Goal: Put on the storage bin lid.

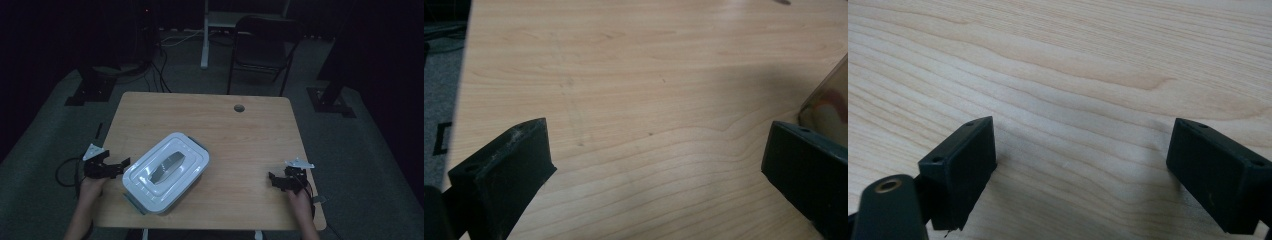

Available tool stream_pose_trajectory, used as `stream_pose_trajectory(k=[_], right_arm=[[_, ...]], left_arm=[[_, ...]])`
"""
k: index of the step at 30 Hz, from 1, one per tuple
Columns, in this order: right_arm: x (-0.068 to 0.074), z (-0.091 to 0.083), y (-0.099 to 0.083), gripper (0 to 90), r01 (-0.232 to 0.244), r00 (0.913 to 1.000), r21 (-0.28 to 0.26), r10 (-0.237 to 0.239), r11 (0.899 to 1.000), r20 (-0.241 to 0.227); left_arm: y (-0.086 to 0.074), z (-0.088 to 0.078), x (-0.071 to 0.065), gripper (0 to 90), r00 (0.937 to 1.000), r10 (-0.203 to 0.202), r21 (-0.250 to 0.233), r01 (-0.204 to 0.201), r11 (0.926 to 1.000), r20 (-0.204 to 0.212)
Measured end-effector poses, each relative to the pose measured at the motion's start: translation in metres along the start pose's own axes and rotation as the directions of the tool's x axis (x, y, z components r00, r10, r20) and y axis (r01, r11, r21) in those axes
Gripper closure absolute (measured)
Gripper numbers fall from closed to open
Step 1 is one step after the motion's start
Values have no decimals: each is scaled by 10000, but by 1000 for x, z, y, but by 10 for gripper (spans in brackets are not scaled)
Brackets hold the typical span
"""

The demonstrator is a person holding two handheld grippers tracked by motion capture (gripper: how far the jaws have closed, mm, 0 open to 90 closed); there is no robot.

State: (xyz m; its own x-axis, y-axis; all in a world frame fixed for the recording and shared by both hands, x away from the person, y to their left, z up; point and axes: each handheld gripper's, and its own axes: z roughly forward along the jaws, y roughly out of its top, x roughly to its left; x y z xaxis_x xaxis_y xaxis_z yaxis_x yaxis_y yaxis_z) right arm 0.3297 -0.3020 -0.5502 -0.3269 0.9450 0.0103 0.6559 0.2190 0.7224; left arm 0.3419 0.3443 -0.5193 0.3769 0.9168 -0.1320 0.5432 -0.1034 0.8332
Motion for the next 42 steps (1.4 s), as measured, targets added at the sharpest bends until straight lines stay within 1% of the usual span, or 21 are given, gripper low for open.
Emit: stream_pose_trajectory(k=[1, 6, 9, 11, 12, 13, 14, 17, 19, 21, 24, 27, 29, 31, 32, 34, 39, 41, 42], right_arm=[[0, 0, 0, 118, 6, 10000, -2, -6, 10000, 3], [0, 0, 0, 119, 6, 10000, -2, -6, 10000, 9], [0, 0, 0, 118, 5, 10000, -3, -5, 10000, 5], [0, 0, 0, 118, 4, 10000, -4, -4, 10000, 3], [0, 0, 0, 118, 4, 10000, -4, -4, 10000, 3], [0, 0, 0, 119, 8, 10000, -4, -8, 10000, 5], [0, 0, 0, 119, 4, 10000, -3, -4, 10000, 5], [0, 0, 0, 119, 7, 10000, -9, -7, 10000, -1], [0, 0, 0, 119, 16, 10000, -4, -16, 10000, -3], [0, 0, 0, 119, 26, 10000, -6, -26, 10000, -3], [0, 0, 0, 119, 15, 10000, 0, -15, 10000, -1], [0, 0, 0, 119, 25, 10000, -5, -25, 10000, 0], [0, 0, 0, 119, 21, 10000, -6, -21, 10000, -2], [0, 0, 0, 119, 22, 10000, -4, -22, 10000, -1], [0, 0, 0, 119, 22, 10000, -4, -22, 10000, -2], [0, 0, 0, 119, 17, 10000, -6, -17, 10000, -2], [0, 0, 0, 119, 22, 10000, -4, -22, 10000, -2], [0, 0, 0, 119, 20, 10000, -5, -20, 10000, -3], [0, 0, 0, 119, 21, 10000, -3, -21, 10000, -3]], left_arm=[[-1, 4, -3, 6, 10000, 86, 28, -86, 10000, -11], [-3, 19, -10, 5, 9996, 258, 267, -261, 9993, 102], [-5, 26, -18, 5, 9985, 477, 441, -489, 9978, 278], [-5, 28, -24, 5, 9970, 651, 525, -673, 9964, 411], [-5, 28, -24, 5, 9970, 651, 525, -673, 9964, 411], [-6, 28, -29, 5, 9953, 792, 461, -818, 9956, 556], [-6, 28, -31, 6, 9949, 823, 438, -849, 9954, 586], [-7, 26, -34, 9, 9939, 895, 361, -920, 9951, 647], [-8, 25, -36, 9, 9935, 862, 479, -899, 9948, 747], [-10, 24, -41, 9, 9931, 855, 470, -894, 9949, 806], [-15, 21, -53, 9, 9894, 1009, 584, -1074, 9925, 1048], [-18, 20, -66, 9, 9862, 1180, 649, -1261, 9899, 1165], [-19, 19, -74, 9, 9839, 1171, 656, -1268, 9898, 1348], [-19, 19, -83, 8, 9805, 1279, 701, -1395, 9877, 1491], [-18, 19, -88, 8, 9807, 1276, 776, -1402, 9871, 1480], [-18, 19, -97, 8, 9832, 1308, 865, -1423, 9860, 1274], [-18, 19, -117, 8, 9824, 1548, 985, -1652, 9813, 1046], [-18, 19, -125, 8, 9794, 1726, 968, -1827, 9784, 1046], [-18, 20, -129, 8, 9775, 1764, 1024, -1883, 9767, 1155]])
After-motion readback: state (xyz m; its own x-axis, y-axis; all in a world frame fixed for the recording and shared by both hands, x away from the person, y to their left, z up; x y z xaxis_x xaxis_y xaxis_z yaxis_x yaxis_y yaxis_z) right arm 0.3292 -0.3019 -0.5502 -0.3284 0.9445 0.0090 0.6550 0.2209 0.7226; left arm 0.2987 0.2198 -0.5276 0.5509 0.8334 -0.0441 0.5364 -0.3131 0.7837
